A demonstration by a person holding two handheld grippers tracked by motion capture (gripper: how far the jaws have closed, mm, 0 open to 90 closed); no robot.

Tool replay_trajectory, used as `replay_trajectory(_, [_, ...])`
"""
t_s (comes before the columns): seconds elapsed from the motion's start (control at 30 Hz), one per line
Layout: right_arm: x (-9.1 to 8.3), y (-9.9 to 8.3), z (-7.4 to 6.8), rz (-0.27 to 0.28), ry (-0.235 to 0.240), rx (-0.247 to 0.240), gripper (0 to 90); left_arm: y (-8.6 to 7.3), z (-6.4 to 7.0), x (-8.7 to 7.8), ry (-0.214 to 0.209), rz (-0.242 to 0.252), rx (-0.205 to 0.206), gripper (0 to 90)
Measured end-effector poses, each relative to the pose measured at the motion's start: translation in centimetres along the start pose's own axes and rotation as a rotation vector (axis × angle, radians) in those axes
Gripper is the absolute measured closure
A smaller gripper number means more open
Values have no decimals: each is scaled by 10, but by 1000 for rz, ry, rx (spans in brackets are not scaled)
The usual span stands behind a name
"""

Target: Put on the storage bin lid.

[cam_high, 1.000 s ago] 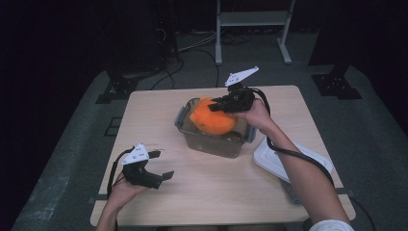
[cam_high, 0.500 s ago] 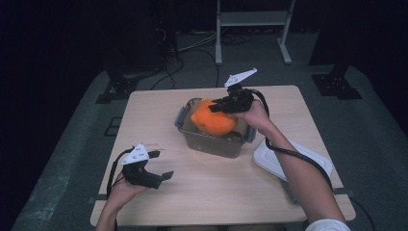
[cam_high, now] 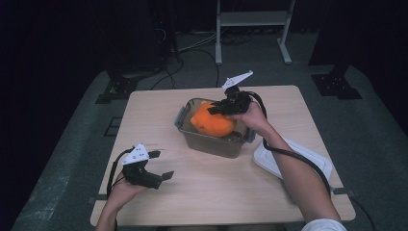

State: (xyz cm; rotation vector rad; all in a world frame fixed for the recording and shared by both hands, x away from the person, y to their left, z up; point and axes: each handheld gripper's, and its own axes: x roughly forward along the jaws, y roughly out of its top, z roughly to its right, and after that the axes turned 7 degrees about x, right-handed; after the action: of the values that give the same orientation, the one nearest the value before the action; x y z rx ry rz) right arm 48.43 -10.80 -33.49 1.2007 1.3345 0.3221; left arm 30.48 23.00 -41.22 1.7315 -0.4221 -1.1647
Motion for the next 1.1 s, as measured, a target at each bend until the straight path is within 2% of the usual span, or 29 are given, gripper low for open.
replay_trajectory(1.1, [22, -4, 7, -46, 3, 41, 703, 0, -1, -2, 1, 2, 2, 65])
